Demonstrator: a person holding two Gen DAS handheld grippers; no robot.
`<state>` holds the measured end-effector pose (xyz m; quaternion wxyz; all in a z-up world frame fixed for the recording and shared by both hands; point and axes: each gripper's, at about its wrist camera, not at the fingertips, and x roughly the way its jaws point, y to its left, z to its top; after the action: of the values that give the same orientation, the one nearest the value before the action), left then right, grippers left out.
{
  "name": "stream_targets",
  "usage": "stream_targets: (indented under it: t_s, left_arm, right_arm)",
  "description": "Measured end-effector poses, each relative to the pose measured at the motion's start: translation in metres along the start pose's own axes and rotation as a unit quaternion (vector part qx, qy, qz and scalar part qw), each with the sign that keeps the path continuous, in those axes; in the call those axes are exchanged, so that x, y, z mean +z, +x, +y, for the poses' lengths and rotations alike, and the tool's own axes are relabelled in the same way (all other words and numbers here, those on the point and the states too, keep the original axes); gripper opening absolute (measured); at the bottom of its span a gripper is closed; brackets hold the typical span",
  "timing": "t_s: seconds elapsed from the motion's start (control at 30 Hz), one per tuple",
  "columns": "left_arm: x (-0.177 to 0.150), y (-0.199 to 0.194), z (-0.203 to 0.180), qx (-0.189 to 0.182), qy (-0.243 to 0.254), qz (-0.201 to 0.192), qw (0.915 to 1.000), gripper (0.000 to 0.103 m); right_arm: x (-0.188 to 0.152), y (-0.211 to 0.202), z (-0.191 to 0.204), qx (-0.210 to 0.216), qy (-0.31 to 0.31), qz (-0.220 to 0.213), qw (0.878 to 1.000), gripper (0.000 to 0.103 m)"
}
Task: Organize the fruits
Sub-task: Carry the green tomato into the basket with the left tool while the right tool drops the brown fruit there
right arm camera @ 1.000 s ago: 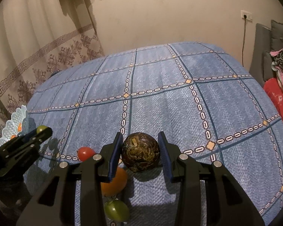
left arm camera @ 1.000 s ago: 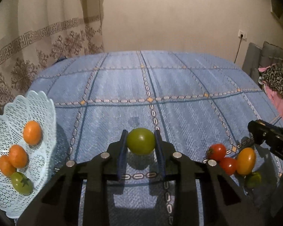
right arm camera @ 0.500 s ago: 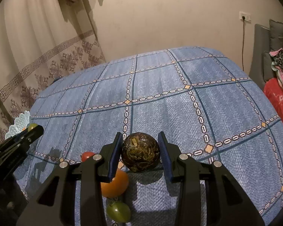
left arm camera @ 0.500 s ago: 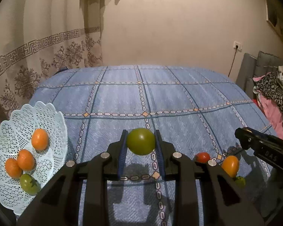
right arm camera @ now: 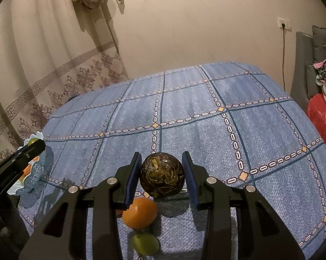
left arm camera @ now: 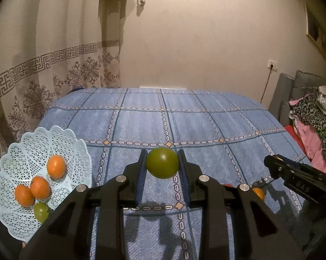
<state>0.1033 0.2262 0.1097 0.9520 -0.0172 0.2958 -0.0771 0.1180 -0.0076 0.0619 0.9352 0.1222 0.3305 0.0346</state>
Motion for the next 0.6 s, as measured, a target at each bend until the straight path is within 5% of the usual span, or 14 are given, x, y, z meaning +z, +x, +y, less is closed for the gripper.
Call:
stream_targets:
  t_s: [0.6]
  left_arm:
    - [0.005,-0.039,0.053,0.052,-0.054,-0.039,0.9964,0.028]
  right_arm:
    - [-0.002,-0.016,0.016,0.028,-0.016,-0.023,0.999,0.039]
